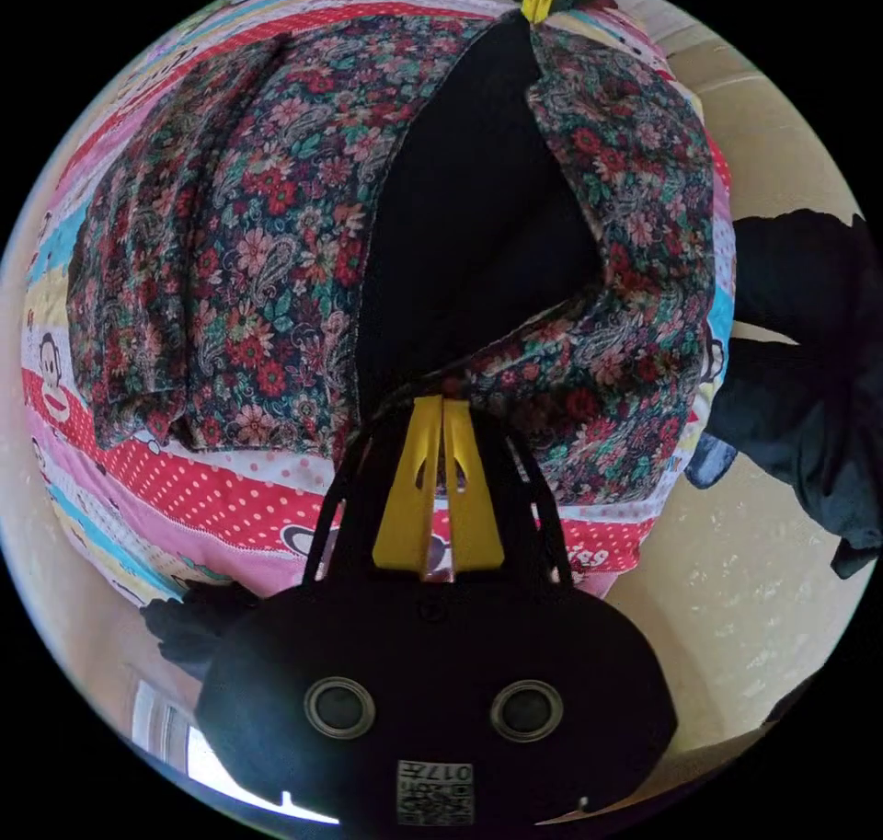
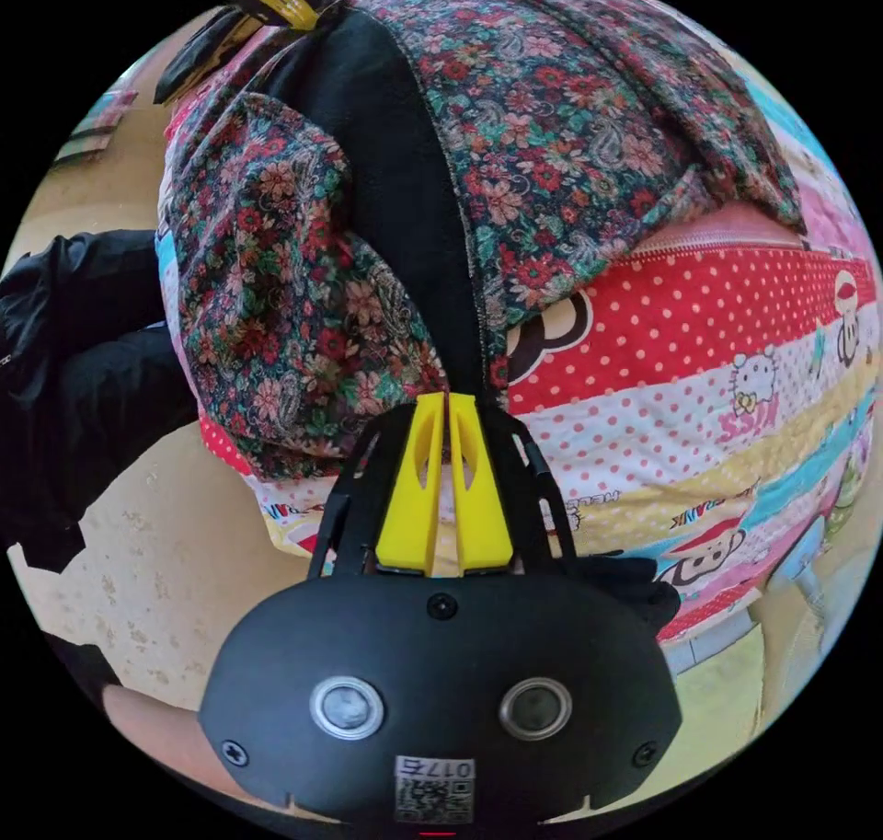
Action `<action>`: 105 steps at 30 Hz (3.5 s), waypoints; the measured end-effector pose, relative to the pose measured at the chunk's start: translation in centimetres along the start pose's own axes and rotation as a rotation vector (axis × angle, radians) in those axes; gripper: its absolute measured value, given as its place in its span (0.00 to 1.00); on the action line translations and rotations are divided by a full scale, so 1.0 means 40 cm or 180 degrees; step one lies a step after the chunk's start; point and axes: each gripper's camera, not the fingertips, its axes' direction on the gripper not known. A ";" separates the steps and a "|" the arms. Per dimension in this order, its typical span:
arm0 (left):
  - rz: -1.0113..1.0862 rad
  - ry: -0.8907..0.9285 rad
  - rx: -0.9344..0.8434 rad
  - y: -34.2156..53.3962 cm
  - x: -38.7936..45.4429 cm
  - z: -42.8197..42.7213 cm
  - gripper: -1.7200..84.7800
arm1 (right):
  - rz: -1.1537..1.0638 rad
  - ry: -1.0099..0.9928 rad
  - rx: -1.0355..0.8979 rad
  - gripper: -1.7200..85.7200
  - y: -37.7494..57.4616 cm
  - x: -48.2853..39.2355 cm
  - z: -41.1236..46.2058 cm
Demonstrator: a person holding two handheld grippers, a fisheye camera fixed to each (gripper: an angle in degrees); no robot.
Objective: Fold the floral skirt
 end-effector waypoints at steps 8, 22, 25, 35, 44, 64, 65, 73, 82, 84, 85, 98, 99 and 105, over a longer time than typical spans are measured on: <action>-0.1618 0.0378 0.1058 0.212 -0.143 -0.055 0.01 | 0.1300 -0.0221 0.0745 0.04 0.143 0.132 -0.012; -0.2506 0.1225 0.1974 0.557 -0.131 0.178 0.14 | 0.2830 -0.1448 0.1977 0.12 0.460 0.172 0.178; -0.2862 0.1621 0.2222 0.634 -0.139 0.279 0.15 | 0.2909 -0.1710 0.2024 0.11 0.525 0.168 0.248; -0.3645 0.2191 0.2740 0.828 -0.095 0.545 0.12 | 0.3201 -0.2383 0.2636 0.11 0.632 0.122 0.431; -0.3787 0.1546 0.2262 0.796 -0.055 0.583 0.03 | 0.3071 -0.2409 0.2808 0.11 0.659 0.099 0.494; -0.4744 0.1647 0.3161 0.915 0.238 0.679 0.02 | 0.3418 -0.2357 0.3594 0.07 0.749 -0.028 0.625; -0.4720 0.1634 0.3183 0.924 0.261 0.653 0.02 | 0.3336 -0.2463 0.3736 0.07 0.757 -0.036 0.597; -0.4203 0.0694 0.3651 1.125 0.540 0.270 0.02 | 0.2427 -0.1922 0.4419 0.05 0.893 -0.246 0.219; -0.3920 0.0331 0.4729 1.263 0.274 0.036 0.01 | 0.2134 -0.2121 0.5499 0.05 0.793 0.094 -0.050; -0.4018 0.0452 0.4486 1.185 0.034 0.063 0.02 | 0.2360 -0.2017 0.5222 0.06 0.684 0.216 -0.073; -0.4044 0.0495 0.4441 1.162 -0.029 0.083 0.03 | 0.2505 -0.1888 0.5055 0.06 0.612 0.294 -0.069; -0.3545 0.1651 0.3687 0.941 -0.059 0.824 0.13 | 0.2272 -0.2716 0.3628 0.13 0.482 0.259 0.586; -0.3397 0.1803 0.3598 0.920 0.024 0.844 0.13 | 0.2195 -0.2734 0.3536 0.13 0.490 0.225 0.598; -0.2855 0.1670 0.3319 0.798 0.225 0.792 0.18 | 0.2111 -0.2464 0.3175 0.16 0.583 0.007 0.609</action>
